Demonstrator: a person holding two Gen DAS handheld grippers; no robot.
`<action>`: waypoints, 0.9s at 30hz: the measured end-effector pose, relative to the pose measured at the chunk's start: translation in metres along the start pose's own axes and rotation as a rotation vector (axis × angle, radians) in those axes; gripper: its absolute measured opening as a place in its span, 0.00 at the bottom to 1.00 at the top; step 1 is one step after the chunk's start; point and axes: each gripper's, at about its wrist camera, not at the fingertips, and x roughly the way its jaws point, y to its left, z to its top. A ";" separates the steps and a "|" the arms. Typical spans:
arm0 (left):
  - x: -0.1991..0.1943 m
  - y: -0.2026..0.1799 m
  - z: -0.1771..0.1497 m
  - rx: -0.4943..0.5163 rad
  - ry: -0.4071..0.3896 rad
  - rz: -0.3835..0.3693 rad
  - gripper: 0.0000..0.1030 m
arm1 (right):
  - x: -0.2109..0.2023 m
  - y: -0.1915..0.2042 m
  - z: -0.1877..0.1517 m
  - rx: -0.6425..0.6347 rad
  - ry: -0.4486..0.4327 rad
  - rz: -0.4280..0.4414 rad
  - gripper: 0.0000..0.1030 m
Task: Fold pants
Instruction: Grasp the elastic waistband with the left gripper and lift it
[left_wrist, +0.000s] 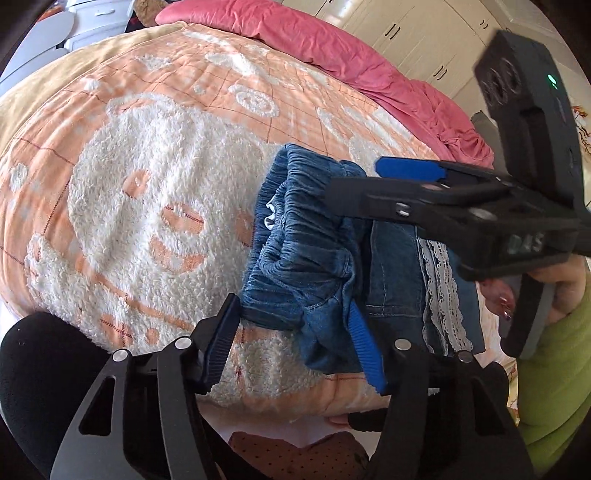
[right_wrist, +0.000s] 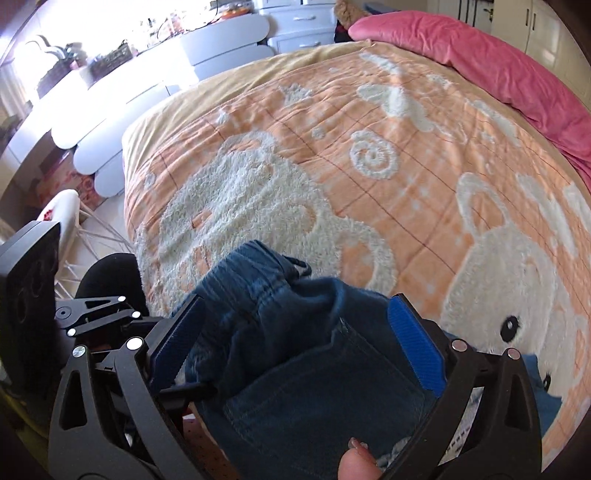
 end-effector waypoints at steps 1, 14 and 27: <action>0.000 0.000 -0.001 0.004 0.000 0.003 0.56 | 0.006 0.002 0.004 -0.007 0.017 0.005 0.90; 0.001 0.004 -0.005 -0.035 -0.002 -0.045 0.67 | -0.004 -0.022 -0.016 0.105 -0.032 0.227 0.22; 0.002 -0.066 0.008 0.015 0.000 -0.293 0.55 | -0.098 -0.088 -0.067 0.211 -0.236 0.259 0.23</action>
